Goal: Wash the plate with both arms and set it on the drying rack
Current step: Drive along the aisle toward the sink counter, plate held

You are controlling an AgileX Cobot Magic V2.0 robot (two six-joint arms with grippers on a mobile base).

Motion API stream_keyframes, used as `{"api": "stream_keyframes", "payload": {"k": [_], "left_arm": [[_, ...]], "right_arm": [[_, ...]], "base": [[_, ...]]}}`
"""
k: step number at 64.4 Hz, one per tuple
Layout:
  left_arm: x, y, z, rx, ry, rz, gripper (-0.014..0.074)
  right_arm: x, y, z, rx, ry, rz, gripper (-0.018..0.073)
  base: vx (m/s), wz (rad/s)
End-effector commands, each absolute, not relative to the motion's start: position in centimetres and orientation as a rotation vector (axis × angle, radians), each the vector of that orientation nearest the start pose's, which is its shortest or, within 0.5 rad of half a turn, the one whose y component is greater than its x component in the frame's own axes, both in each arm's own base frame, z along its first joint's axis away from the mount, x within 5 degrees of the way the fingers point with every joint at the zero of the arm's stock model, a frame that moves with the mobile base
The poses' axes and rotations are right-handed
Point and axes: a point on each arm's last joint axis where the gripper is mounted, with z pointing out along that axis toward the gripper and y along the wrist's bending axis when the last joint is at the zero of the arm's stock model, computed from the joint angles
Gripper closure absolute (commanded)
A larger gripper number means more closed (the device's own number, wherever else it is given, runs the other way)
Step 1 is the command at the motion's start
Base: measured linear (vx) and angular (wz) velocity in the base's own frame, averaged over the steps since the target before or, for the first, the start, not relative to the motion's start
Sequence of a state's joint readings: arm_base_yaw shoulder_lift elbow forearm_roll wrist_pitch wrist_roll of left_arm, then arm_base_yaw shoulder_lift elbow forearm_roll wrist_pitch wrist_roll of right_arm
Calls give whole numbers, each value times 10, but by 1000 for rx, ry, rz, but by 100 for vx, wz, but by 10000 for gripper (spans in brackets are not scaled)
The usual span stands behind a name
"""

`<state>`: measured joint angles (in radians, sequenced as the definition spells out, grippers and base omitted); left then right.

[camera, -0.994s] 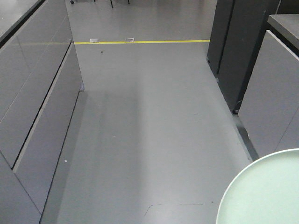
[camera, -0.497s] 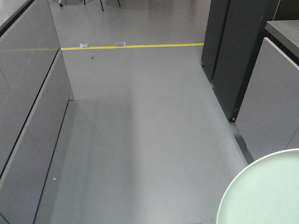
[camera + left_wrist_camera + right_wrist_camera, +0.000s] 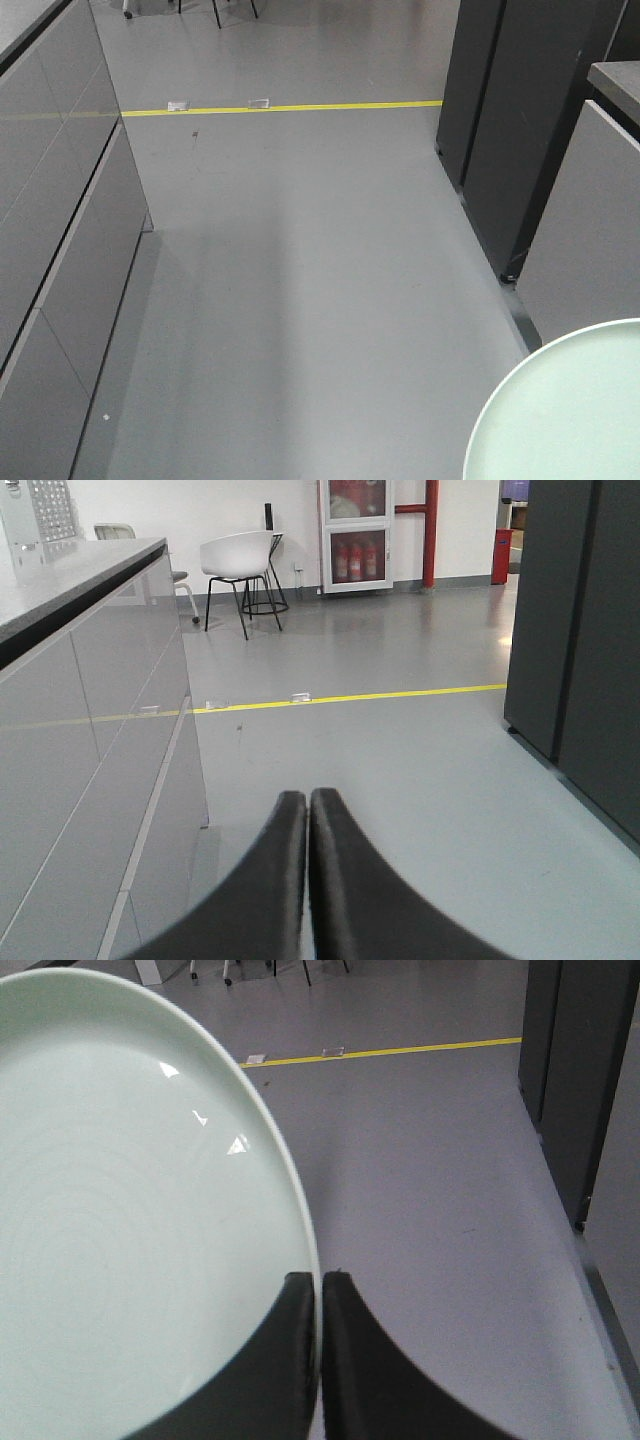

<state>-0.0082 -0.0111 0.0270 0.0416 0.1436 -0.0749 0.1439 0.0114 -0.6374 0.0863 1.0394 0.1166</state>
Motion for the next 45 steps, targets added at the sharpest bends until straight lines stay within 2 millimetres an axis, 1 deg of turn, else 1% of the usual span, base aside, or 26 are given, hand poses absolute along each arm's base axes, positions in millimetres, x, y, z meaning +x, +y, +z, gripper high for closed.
{"api": "stream_keyframes", "payload": {"k": [1, 25, 45], "left_arm": [[56, 0, 195, -30, 1563, -43, 601], [56, 0, 195, -30, 1563, -43, 601], [56, 0, 195, -30, 1563, -43, 601]], "right_arm": [[-19, 4, 329, -25, 1827, 284, 564], [-19, 4, 329, -25, 1827, 284, 564], [-19, 4, 329, -25, 1827, 284, 564]], "base": [[22, 2], [20, -2], [19, -19]]}}
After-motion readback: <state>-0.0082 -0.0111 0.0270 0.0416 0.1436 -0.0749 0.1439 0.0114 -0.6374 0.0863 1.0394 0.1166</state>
